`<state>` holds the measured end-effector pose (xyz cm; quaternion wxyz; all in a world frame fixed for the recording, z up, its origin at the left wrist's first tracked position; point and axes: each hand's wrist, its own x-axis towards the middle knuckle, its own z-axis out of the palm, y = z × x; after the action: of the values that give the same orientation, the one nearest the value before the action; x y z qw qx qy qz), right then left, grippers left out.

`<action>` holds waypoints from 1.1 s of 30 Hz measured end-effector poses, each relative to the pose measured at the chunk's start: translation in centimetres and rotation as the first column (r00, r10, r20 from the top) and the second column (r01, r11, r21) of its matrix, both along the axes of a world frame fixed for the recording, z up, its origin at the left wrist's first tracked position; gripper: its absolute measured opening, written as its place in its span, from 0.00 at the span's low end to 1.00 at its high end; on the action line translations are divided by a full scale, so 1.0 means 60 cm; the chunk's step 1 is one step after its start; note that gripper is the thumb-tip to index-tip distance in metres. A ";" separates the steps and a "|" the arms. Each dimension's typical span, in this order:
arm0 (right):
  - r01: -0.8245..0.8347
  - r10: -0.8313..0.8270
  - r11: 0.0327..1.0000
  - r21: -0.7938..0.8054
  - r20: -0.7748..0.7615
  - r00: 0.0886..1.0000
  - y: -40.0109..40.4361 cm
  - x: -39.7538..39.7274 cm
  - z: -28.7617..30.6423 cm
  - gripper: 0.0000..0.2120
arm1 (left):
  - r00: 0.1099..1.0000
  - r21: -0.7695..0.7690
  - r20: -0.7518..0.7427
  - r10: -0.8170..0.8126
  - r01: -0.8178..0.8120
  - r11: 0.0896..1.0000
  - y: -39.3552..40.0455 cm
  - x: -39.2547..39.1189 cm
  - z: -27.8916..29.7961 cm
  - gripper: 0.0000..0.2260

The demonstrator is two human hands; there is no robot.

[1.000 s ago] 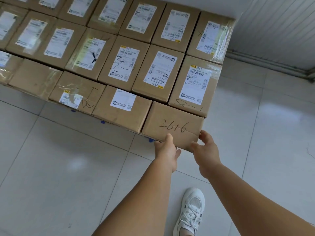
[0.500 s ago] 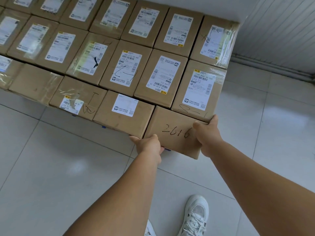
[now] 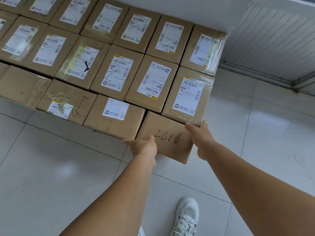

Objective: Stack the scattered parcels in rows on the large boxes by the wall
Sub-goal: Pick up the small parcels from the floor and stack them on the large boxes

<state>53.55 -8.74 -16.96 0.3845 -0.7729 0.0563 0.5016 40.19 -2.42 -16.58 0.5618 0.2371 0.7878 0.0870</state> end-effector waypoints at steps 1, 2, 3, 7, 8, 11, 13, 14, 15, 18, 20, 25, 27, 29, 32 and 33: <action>0.030 -0.030 0.999 -0.010 -0.011 0.999 -0.001 0.000 0.008 0.30 | 0.999 0.024 -0.025 -0.048 0.049 0.999 -0.003 0.003 0.008 0.43; 0.060 -0.061 0.998 -0.031 -0.032 0.998 -0.002 -0.003 0.018 0.34 | 0.993 0.063 -0.050 -0.105 0.108 0.992 -0.007 0.007 0.018 0.44; 0.089 -0.092 0.995 -0.049 -0.053 0.994 -0.005 -0.005 0.028 0.35 | 0.982 0.112 -0.075 -0.171 0.178 0.978 -0.012 0.010 0.027 0.44; 0.175 -0.182 0.982 -0.077 -0.100 0.978 -0.025 -0.009 0.061 0.30 | 0.858 0.293 -0.200 -0.474 0.514 0.806 -0.023 0.025 0.059 0.42; 0.196 -0.203 0.978 -0.072 -0.104 0.974 -0.029 -0.006 0.068 0.30 | 0.801 0.324 -0.233 -0.551 0.598 0.733 -0.024 0.032 0.066 0.41; 0.267 -0.271 0.963 -0.043 -0.116 0.956 -0.043 0.016 0.077 0.24 | 0.575 0.398 -0.301 -0.761 0.800 0.449 -0.022 0.062 0.084 0.38; 0.251 -0.251 0.968 -0.021 -0.100 0.963 -0.045 0.042 0.067 0.19 | 0.406 0.417 -0.352 -0.843 0.875 0.248 -0.011 0.092 0.085 0.36; 0.266 -0.265 0.964 -0.006 -0.102 0.959 -0.044 0.054 0.061 0.19 | 0.331 0.415 -0.382 -0.863 0.896 0.160 -0.003 0.112 0.083 0.36; 0.295 -0.293 0.955 0.003 -0.128 0.948 -0.043 0.067 0.054 0.20 | 0.267 0.404 -0.412 -0.871 0.911 0.088 0.005 0.133 0.079 0.35; 0.395 -0.385 0.919 -0.003 -0.229 0.894 -0.033 0.116 0.023 0.27 | 0.108 0.306 -0.492 -0.864 0.950 -0.056 0.037 0.210 0.061 0.34; 0.409 -0.396 0.912 -0.011 -0.277 0.876 -0.025 0.155 0.003 0.28 | 0.041 0.223 -0.528 -0.849 0.971 -0.092 0.061 0.267 0.049 0.35; 0.367 -0.360 0.929 -0.041 -0.314 0.878 0.009 0.259 -0.056 0.27 | -0.114 0.062 -0.620 -0.776 0.979 -0.194 0.132 0.402 0.016 0.37; 0.359 -0.350 0.933 -0.034 -0.325 0.879 0.030 0.291 -0.076 0.27 | -0.175 0.015 -0.644 -0.744 0.970 -0.241 0.153 0.447 0.003 0.39; 0.343 -0.332 0.939 -0.028 -0.339 0.880 0.053 0.315 -0.099 0.27 | -0.252 -0.046 -0.664 -0.704 0.954 -0.297 0.169 0.485 -0.011 0.40; 0.317 -0.299 0.948 -0.013 -0.371 0.879 0.091 0.334 -0.130 0.27 | -0.328 -0.128 -0.657 -0.679 0.936 -0.329 0.187 0.517 -0.032 0.44; 0.318 -0.294 0.948 0.000 -0.380 0.877 0.103 0.336 -0.140 0.27 | -0.334 -0.134 -0.653 -0.680 0.934 -0.330 0.192 0.521 -0.042 0.45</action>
<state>73.71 -2.57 -25.37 0.4650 -0.6316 0.2345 0.5743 71.44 9.08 -19.09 0.1004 0.8973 0.3467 -0.2540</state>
